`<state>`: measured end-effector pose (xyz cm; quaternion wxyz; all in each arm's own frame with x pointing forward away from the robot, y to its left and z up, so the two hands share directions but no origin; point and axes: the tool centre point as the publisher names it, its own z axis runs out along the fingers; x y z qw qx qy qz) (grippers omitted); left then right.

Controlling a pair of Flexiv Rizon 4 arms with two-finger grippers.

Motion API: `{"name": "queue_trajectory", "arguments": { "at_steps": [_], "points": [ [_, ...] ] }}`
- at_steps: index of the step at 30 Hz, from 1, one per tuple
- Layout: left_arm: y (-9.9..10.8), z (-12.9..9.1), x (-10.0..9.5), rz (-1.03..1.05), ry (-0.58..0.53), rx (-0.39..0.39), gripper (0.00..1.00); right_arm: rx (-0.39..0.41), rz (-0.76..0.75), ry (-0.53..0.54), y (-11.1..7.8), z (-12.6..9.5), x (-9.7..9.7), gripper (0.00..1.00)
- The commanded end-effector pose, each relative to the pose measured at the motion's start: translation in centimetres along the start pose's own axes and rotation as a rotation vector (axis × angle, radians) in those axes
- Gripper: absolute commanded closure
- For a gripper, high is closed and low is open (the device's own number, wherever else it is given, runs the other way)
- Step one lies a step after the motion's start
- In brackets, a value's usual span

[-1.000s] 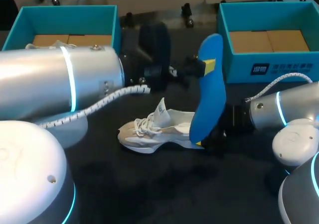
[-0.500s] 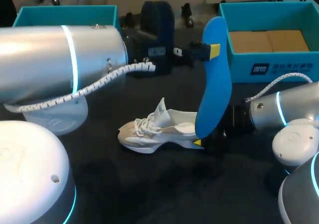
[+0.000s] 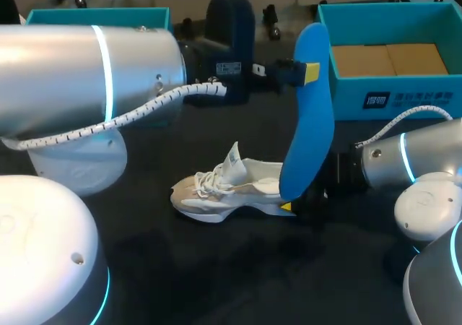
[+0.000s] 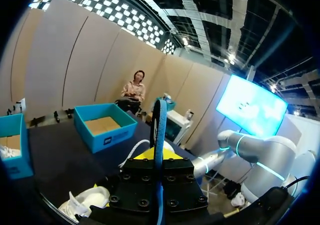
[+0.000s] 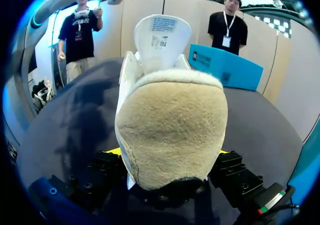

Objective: Take the shoe out of the shoebox, open the shoe tongue, remove and reinsert the insole, then place the shoe into the shoebox

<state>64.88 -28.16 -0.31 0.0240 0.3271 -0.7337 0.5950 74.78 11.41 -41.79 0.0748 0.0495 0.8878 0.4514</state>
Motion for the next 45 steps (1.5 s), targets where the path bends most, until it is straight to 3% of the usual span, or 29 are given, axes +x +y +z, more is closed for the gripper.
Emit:
{"name": "queue_trajectory", "arguments": {
  "at_steps": [1,11,12,13,17,25,34,45],
  "points": [
    [0.0,-5.4,-0.6,0.002,0.538,-0.043,1.0,0.004,0.0,-0.002,0.2,0.0,0.0,1.0],
    [0.0,-5.4,-0.6,0.002,0.538,-0.043,1.0,0.004,0.0,-0.002,0.2,0.0,0.0,1.0],
    [0.0,-4.9,-0.2,0.083,0.579,0.023,1.0,0.004,0.0,-0.002,0.2,0.0,0.0,1.0],
    [0.0,-4.7,0.0,0.093,0.585,0.004,1.0,0.004,0.0,-0.002,0.2,0.0,0.0,1.0],
    [-0.1,-1.9,0.5,0.189,0.602,0.074,1.0,0.004,0.0,-0.002,0.2,0.0,0.0,1.0],
    [-1.2,1.4,0.8,0.192,0.562,0.053,1.0,0.004,0.0,-0.002,0.2,0.0,0.0,1.0],
    [-3.0,4.7,-1.0,0.222,0.583,0.072,1.0,0.004,0.0,-0.002,0.2,0.0,0.0,1.0],
    [-3.4,5.4,-1.5,0.264,0.643,0.102,1.0,0.004,0.0,-0.002,0.2,0.0,0.0,1.0]
  ]
}}
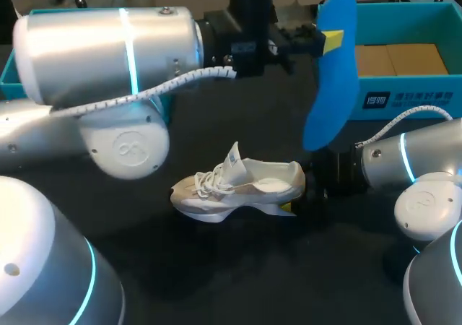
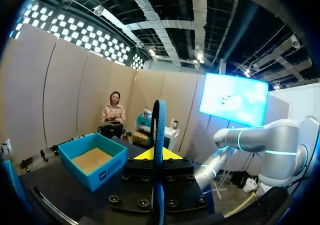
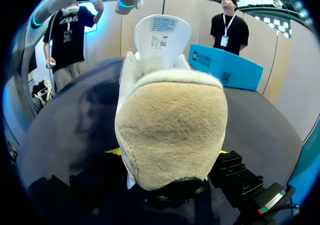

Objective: Take the shoe out of the shoebox, open the shoe tongue, remove and reinsert the insole, then place the shoe into the shoebox

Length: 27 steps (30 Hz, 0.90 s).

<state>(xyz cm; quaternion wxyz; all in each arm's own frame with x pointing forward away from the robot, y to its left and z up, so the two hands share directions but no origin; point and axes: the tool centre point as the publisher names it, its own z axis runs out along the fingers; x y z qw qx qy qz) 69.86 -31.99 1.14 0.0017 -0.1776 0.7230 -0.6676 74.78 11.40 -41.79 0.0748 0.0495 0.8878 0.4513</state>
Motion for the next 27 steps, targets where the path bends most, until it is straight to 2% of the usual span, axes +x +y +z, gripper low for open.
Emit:
{"name": "queue_trajectory", "arguments": {
  "at_steps": [1,17,27],
  "points": [
    [0.7,0.6,0.1,-0.008,0.452,0.031,1.0,0.004,0.0,-0.002,0.2,0.0,0.0,1.0],
    [0.7,0.6,0.1,-0.008,0.452,0.031,1.0,0.004,0.0,-0.002,0.2,0.0,0.0,1.0],
    [-1.2,-2.2,0.9,-0.076,0.435,-0.089,1.0,0.004,0.0,-0.002,0.2,0.0,0.0,1.0]
  ]
}}
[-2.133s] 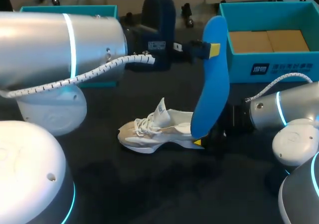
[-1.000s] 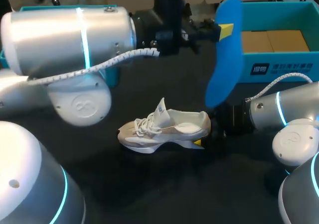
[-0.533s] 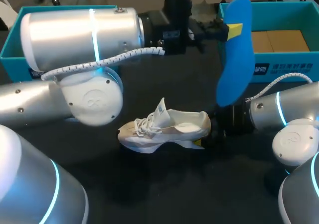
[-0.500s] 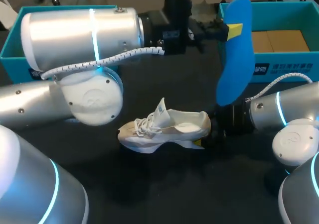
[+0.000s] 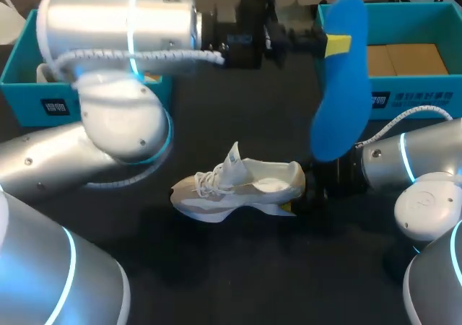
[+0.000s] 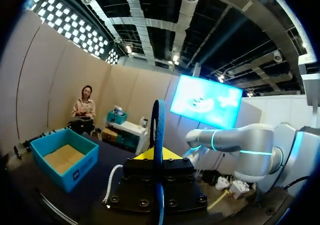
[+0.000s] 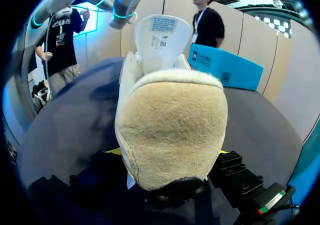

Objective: Take the shoe out of the shoebox, open the shoe tongue, remove and reinsert the insole, then place the shoe into the shoebox

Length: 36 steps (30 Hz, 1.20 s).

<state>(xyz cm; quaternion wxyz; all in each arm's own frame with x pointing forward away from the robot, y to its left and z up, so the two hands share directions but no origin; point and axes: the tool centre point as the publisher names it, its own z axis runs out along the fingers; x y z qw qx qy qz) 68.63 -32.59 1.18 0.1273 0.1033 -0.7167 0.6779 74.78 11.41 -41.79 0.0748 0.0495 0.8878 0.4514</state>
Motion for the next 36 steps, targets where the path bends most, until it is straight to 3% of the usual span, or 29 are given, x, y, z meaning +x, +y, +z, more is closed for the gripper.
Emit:
{"name": "queue_trajectory", "arguments": {
  "at_steps": [1,6,17,36],
  "points": [
    [-1.5,-2.8,0.5,-0.027,0.134,-0.08,1.0,0.004,0.0,-0.002,0.2,0.0,0.0,1.0],
    [-2.2,-4.1,1.7,-0.09,0.133,-0.123,1.0,0.004,0.0,-0.002,0.2,0.0,0.0,1.0],
    [-3.3,-5.4,3.4,-0.203,0.043,-0.047,1.0,0.004,0.0,-0.002,0.2,0.0,0.0,1.0],
    [-2.8,-8.0,5.3,-0.484,0.06,-0.079,1.0,0.004,0.0,-0.002,0.2,0.0,0.0,1.0]
  ]
}}
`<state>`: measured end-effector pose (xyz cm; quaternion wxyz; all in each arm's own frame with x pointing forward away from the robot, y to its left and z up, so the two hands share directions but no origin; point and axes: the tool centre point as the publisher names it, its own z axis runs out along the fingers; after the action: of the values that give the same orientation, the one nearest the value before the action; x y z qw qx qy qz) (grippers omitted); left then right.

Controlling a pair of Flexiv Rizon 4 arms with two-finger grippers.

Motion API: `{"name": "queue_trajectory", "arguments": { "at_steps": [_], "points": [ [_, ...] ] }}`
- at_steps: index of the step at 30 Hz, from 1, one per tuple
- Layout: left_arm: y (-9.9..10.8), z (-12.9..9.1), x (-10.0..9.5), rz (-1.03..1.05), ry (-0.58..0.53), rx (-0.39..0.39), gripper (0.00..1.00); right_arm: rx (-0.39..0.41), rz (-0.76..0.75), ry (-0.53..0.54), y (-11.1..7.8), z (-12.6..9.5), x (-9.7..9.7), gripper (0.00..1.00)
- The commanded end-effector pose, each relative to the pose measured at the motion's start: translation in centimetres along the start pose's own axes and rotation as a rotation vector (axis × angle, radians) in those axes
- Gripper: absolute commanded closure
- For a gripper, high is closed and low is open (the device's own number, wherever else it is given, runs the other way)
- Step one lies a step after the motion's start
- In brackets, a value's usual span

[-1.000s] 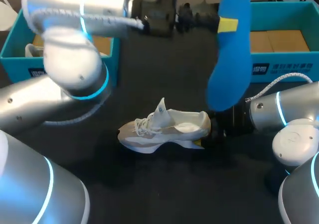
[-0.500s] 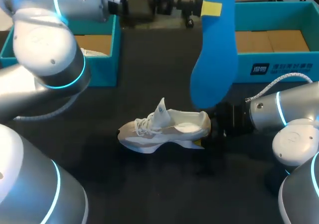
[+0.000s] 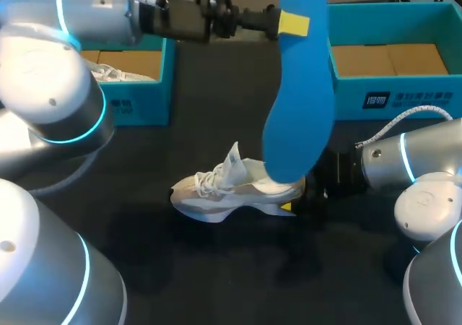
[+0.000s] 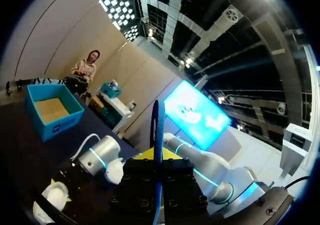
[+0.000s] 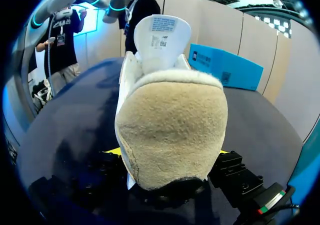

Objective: Take the shoe out of the shoebox, open the shoe tongue, remove and reinsert the insole, then place the shoe into the shoebox

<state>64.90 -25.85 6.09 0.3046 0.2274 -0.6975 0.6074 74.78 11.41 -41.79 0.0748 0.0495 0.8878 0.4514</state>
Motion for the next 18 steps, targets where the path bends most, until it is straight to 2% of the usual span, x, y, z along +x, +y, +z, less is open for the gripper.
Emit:
{"name": "queue_trajectory", "arguments": {
  "at_steps": [1,4,9,18],
  "points": [
    [0.4,-1.1,-0.1,-0.051,-0.017,0.022,1.0,0.004,0.0,-0.002,0.2,0.0,0.0,1.0],
    [0.7,-1.1,0.0,-0.113,0.0,0.049,1.0,0.004,0.0,-0.002,0.2,0.0,0.0,1.0],
    [1.6,-0.7,0.8,-0.181,0.036,0.045,1.0,0.004,0.0,-0.002,0.2,0.0,0.0,1.0],
    [1.9,-0.6,1.2,-0.189,0.033,0.048,1.0,0.004,0.0,-0.002,0.2,0.0,0.0,1.0]
  ]
}}
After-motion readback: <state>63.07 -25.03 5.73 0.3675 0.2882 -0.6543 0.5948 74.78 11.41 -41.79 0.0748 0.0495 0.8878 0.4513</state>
